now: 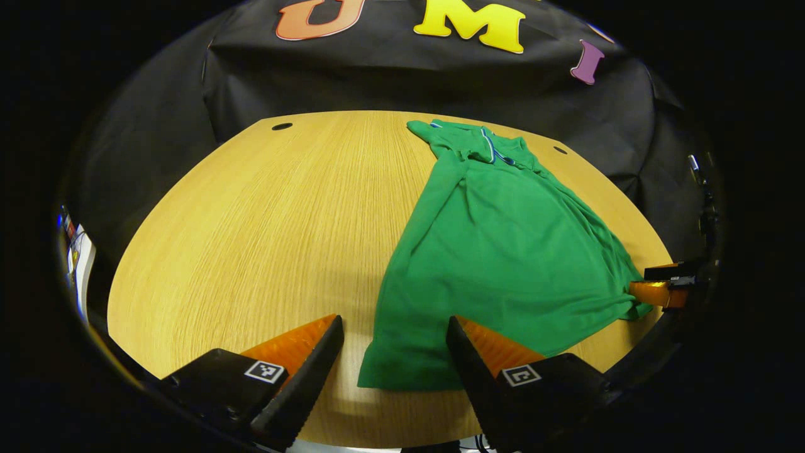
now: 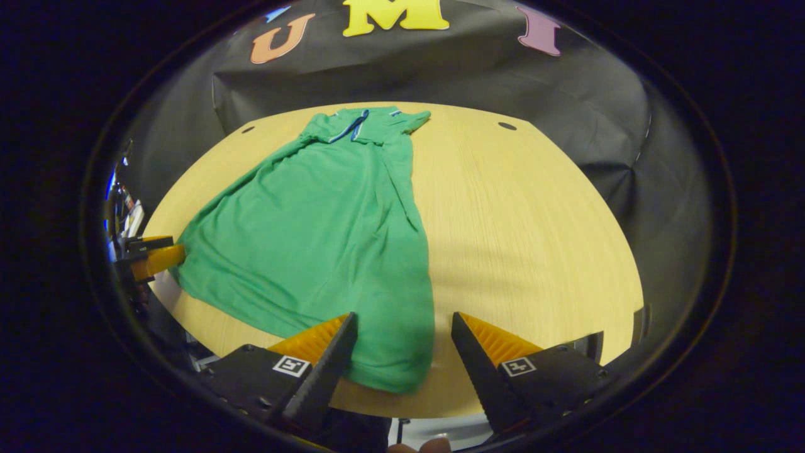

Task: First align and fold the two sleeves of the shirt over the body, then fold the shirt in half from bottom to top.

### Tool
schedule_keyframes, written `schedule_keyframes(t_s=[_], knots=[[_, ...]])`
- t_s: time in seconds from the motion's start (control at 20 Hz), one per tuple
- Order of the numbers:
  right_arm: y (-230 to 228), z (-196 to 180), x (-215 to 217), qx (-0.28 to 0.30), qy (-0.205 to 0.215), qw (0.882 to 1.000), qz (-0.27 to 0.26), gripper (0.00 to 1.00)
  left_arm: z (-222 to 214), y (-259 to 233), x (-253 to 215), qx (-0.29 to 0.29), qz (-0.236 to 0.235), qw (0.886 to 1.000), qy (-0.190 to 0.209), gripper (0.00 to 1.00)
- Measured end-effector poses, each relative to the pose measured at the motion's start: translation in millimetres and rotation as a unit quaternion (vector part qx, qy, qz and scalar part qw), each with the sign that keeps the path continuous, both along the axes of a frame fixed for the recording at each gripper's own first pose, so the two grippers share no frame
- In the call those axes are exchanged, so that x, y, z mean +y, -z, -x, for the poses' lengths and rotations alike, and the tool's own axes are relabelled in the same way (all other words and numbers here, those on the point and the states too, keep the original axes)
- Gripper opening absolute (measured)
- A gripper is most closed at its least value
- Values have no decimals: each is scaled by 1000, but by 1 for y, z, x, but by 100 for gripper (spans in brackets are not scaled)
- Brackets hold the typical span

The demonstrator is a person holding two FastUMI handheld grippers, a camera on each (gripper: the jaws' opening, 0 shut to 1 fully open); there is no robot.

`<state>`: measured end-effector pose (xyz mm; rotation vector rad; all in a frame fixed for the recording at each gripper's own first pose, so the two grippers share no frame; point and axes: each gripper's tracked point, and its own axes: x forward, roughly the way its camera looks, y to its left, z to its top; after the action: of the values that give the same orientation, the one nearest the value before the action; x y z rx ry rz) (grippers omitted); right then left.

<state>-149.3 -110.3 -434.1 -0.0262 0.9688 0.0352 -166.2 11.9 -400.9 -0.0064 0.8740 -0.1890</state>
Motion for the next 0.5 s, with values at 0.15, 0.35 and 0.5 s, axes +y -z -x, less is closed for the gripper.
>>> schedule_keyframes(t_s=[0.15,0.35,0.5], knots=[[3,3,6,10,11,1000,-21,84,1,3,6,14,-13,1000,-3,100],[1,1,17,14,-13,999,-31,46,5,4,2,22,-14,999,-27,66],[1,2,23,20,-17,999,-35,4,8,2,-5,28,-3,999,-33,8]])
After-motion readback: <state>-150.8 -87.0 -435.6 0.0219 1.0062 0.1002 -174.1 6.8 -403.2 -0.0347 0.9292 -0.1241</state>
